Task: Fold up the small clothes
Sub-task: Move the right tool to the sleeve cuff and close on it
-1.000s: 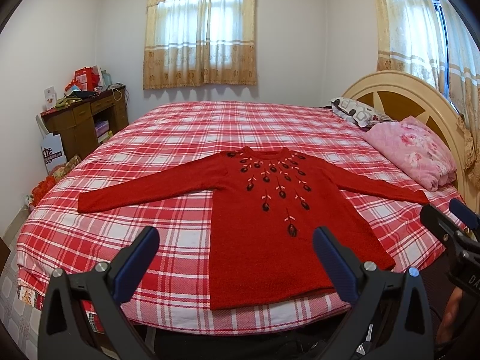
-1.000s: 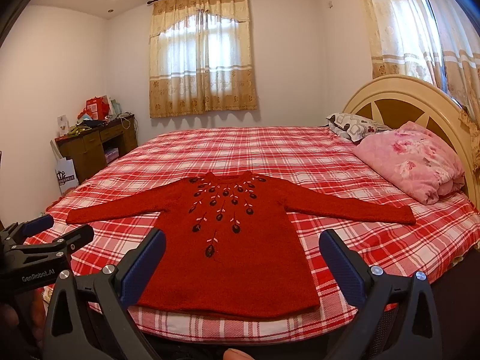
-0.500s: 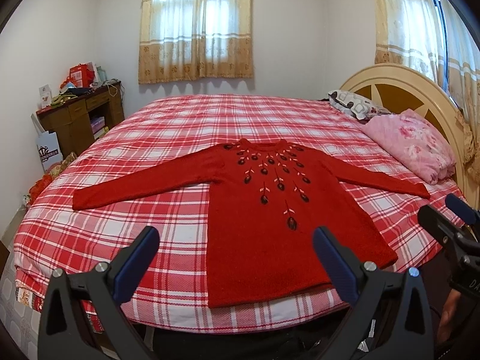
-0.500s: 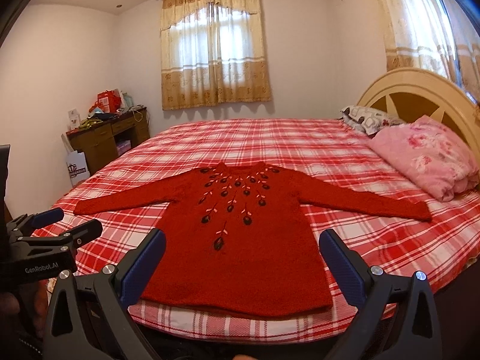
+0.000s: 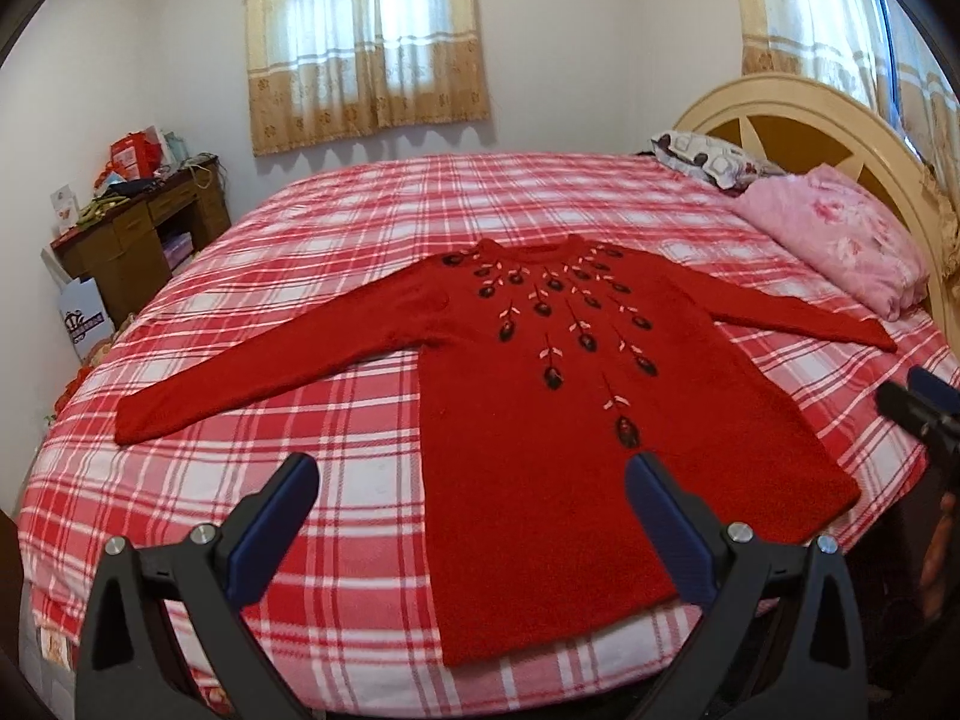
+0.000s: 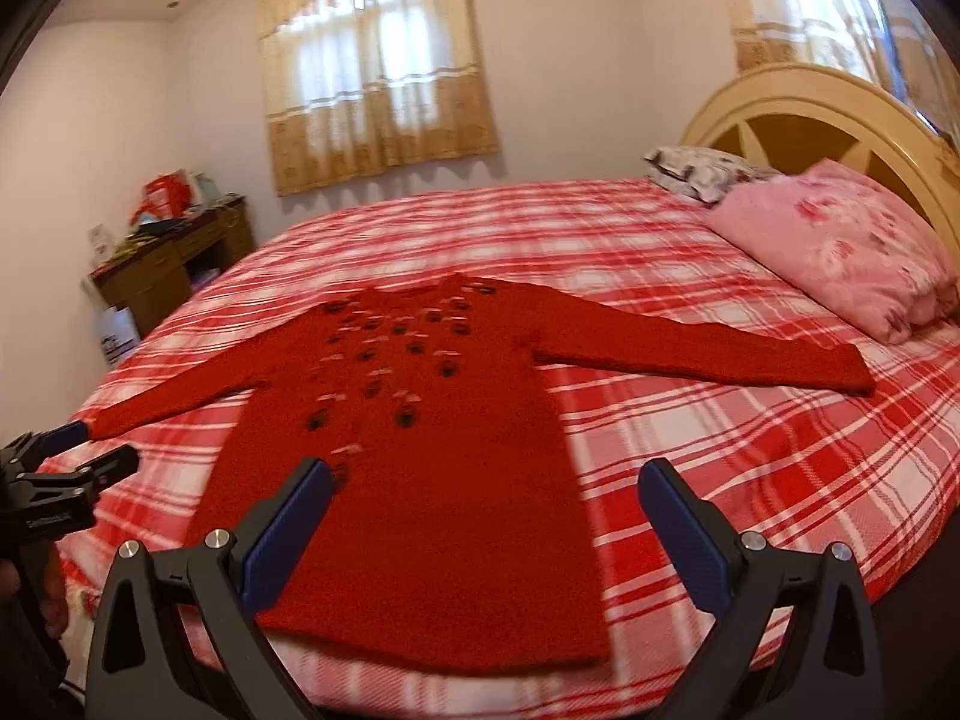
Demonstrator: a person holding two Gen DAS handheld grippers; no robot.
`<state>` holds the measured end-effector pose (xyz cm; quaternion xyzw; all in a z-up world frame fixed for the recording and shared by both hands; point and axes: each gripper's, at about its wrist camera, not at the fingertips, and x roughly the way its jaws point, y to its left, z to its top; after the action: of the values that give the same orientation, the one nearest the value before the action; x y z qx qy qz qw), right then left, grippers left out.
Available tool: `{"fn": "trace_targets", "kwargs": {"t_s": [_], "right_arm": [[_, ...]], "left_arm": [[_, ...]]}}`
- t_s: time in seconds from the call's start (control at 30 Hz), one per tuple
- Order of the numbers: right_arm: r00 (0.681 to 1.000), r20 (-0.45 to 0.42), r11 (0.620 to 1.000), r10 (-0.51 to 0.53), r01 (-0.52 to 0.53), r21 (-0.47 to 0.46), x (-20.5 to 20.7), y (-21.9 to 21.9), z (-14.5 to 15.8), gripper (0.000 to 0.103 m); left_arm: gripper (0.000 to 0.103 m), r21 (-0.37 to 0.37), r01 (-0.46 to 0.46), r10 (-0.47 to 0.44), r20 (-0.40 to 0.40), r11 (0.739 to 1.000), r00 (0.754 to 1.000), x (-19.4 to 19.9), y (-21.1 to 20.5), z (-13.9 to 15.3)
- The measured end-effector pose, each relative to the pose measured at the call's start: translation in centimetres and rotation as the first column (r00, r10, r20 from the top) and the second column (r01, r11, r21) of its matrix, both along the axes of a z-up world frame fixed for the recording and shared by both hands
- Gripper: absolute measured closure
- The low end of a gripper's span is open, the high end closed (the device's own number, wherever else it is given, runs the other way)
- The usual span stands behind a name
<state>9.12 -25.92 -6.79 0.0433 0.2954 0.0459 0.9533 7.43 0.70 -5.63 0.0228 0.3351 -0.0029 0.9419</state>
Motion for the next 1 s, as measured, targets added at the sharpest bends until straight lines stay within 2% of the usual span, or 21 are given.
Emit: {"fn": "trace_targets", "kwargs": {"t_s": [0.23, 0.27, 0.37, 0.53, 0.63, 0.73, 0.87, 1.0], "right_arm": [[0.993, -0.066, 0.995, -0.094, 0.092, -0.038, 4.6, -4.3, -2.6, 0.002], [0.993, -0.069, 0.994, -0.101, 0.098, -0.044, 5.1, -5.0, -2.8, 0.003], [0.986, -0.082, 0.988, -0.143, 0.138, -0.069, 6.5, -7.3, -3.3, 0.016], [0.959, -0.107, 0.964, -0.263, 0.257, -0.062, 8.6, -13.1, -3.7, 0.016], [0.934, -0.122, 0.942, -0.335, 0.331, -0.057, 9.7, -16.7, -3.9, 0.018], [0.905, -0.133, 0.914, -0.405, 0.402, -0.051, 10.8, -20.0, -3.9, 0.024], [0.845, -0.166, 0.859, -0.509, 0.510, -0.039, 12.4, -24.9, -4.0, 0.026], [0.795, -0.207, 0.817, -0.570, 0.576, -0.038, 13.9, -29.4, -4.2, 0.038]], "left_arm": [[0.000, 0.036, 0.013, -0.011, -0.050, 0.999, 0.999, 4.4, 0.3, -1.9], [0.000, 0.037, 0.013, -0.012, -0.051, 0.999, 0.999, 5.1, 0.3, -2.1], [0.000, 0.048, 0.000, 0.003, -0.052, 0.999, 0.999, 6.8, 0.5, -2.7], [0.000, 0.085, -0.029, 0.033, -0.045, 0.996, 0.998, 10.0, 0.6, -3.7], [0.000, 0.089, -0.046, 0.051, -0.049, 0.995, 0.997, 11.6, 0.9, -4.5], [0.000, 0.080, -0.050, 0.056, -0.068, 0.995, 0.996, 12.9, 1.0, -5.1], [0.000, 0.092, -0.056, 0.065, -0.097, 0.994, 0.993, 14.9, 0.9, -6.3], [0.000, 0.104, -0.065, 0.077, -0.114, 0.992, 0.991, 16.5, 1.0, -7.2]]}}
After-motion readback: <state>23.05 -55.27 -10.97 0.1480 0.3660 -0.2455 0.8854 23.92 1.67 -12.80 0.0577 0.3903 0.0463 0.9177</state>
